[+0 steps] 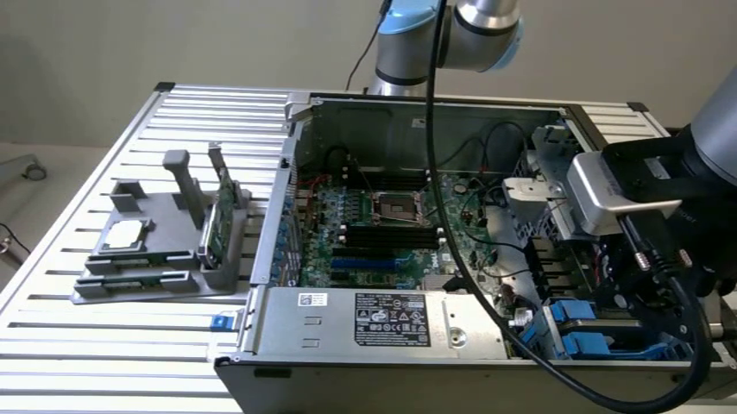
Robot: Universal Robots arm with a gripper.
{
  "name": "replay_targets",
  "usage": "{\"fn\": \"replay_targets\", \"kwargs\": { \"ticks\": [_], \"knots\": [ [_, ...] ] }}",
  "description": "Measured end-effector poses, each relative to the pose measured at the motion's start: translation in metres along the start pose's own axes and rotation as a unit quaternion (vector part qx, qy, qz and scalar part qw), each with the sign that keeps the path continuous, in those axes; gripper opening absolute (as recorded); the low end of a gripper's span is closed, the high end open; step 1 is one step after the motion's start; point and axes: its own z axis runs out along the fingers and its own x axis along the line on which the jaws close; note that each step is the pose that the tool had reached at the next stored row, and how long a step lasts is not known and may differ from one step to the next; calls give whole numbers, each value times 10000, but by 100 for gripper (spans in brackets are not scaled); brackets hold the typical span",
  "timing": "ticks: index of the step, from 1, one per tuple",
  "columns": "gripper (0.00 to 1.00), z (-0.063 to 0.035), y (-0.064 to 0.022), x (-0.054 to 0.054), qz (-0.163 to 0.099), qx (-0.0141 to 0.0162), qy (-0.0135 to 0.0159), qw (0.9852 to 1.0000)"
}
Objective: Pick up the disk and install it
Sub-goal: 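Insert the first disk wire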
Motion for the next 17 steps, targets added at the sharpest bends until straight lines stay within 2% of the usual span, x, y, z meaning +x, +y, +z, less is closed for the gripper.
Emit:
{"fn": "replay_targets", "kwargs": {
  "ticks": [12, 17],
  "knots": [
    [14, 0, 0, 0, 5, 1, 0, 10000],
    [14, 0, 0, 0, 314, 26, 24, 9995]
  ]
}}
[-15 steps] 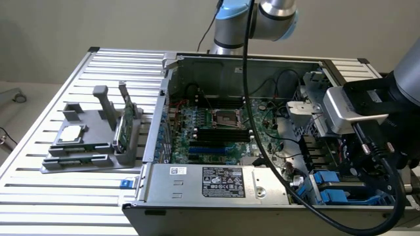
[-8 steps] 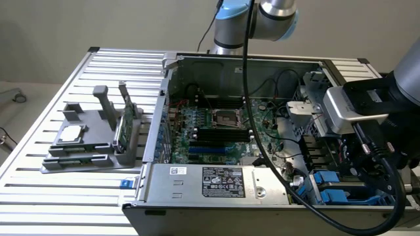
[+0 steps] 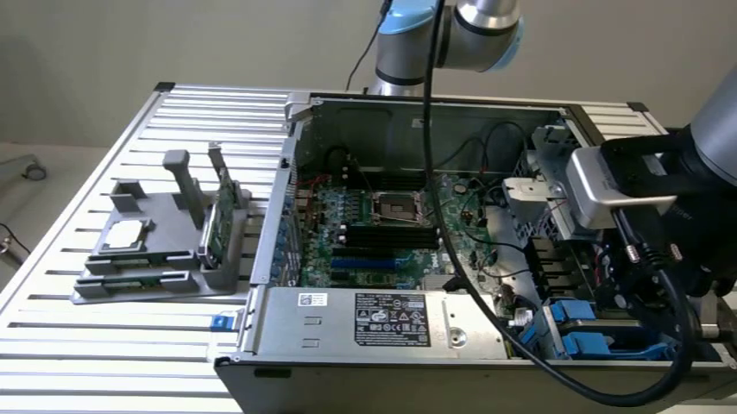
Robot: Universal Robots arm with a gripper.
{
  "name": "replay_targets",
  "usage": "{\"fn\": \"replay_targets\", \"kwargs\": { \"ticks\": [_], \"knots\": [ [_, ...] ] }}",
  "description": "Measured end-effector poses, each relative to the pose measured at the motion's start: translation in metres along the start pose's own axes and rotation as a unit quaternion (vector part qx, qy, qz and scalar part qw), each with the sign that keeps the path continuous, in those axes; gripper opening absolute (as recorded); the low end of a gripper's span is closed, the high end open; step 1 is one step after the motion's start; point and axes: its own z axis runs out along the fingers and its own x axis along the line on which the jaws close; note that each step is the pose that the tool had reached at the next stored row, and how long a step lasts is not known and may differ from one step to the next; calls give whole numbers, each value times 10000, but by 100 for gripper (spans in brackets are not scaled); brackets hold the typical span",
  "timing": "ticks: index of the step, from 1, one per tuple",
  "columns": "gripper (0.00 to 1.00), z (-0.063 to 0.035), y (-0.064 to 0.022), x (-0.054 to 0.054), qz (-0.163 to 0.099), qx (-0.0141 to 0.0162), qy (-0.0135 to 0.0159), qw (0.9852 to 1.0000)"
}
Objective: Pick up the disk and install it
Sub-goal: 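Insert the first disk wire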
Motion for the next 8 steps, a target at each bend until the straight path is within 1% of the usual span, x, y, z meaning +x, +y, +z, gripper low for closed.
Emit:
{"fn": "replay_targets", "kwargs": {
  "ticks": [4, 8],
  "knots": [
    [14, 0, 3, 0, 231, 7, -1, 9997],
    [14, 0, 6, 0, 477, 18, -3, 9989]
  ]
}}
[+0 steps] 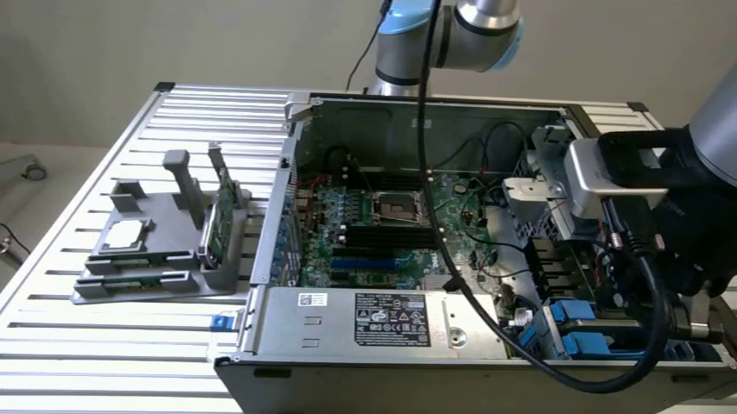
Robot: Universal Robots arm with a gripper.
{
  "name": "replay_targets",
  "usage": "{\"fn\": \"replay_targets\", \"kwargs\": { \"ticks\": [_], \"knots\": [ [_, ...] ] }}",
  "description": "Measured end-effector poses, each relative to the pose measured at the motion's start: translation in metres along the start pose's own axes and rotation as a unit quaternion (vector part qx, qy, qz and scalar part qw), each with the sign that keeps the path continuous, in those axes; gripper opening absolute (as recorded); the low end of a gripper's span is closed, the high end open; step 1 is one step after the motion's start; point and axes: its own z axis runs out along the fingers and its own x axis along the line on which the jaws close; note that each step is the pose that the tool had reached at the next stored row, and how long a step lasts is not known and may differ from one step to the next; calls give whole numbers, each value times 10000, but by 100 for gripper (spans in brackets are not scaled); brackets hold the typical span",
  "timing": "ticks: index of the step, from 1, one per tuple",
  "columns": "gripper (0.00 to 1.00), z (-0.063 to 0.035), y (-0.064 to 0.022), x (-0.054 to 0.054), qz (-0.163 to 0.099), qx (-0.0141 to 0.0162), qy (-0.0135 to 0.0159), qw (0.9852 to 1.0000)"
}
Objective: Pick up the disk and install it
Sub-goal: 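Insert the first disk wire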
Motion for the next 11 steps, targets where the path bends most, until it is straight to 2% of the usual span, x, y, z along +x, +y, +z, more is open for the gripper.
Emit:
{"fn": "replay_targets", "kwargs": {
  "ticks": [5, 11],
  "knots": [
    [14, 0, 4, 0, 311, 21, 1, 9995],
    [14, -1, 8, 1, 682, 45, -3, 9977]
  ]
}}
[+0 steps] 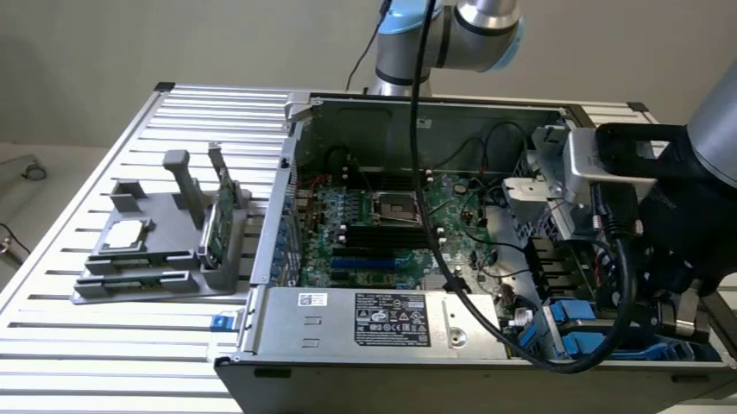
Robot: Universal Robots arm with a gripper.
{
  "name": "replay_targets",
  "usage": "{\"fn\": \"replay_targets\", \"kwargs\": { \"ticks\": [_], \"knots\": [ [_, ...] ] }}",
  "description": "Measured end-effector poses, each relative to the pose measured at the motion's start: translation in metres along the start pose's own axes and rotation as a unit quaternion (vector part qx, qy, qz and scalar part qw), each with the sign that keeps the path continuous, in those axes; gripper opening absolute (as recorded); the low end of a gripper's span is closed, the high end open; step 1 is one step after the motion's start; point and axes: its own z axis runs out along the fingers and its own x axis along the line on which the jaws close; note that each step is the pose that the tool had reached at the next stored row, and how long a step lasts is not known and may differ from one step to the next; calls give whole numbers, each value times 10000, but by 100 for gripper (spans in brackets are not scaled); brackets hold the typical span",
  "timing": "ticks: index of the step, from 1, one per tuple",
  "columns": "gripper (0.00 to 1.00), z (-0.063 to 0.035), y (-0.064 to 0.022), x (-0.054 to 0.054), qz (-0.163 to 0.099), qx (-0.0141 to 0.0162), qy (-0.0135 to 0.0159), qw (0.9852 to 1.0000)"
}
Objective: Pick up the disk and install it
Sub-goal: 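Insert the first disk wire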
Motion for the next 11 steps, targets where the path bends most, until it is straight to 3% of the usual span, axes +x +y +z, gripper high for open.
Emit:
{"fn": "replay_targets", "kwargs": {
  "ticks": [6, 11],
  "knots": [
    [14, 0, 5, 1, 346, 20, -12, 9994],
    [14, -1, 8, 2, 636, 37, -26, 9980]
  ]
}}
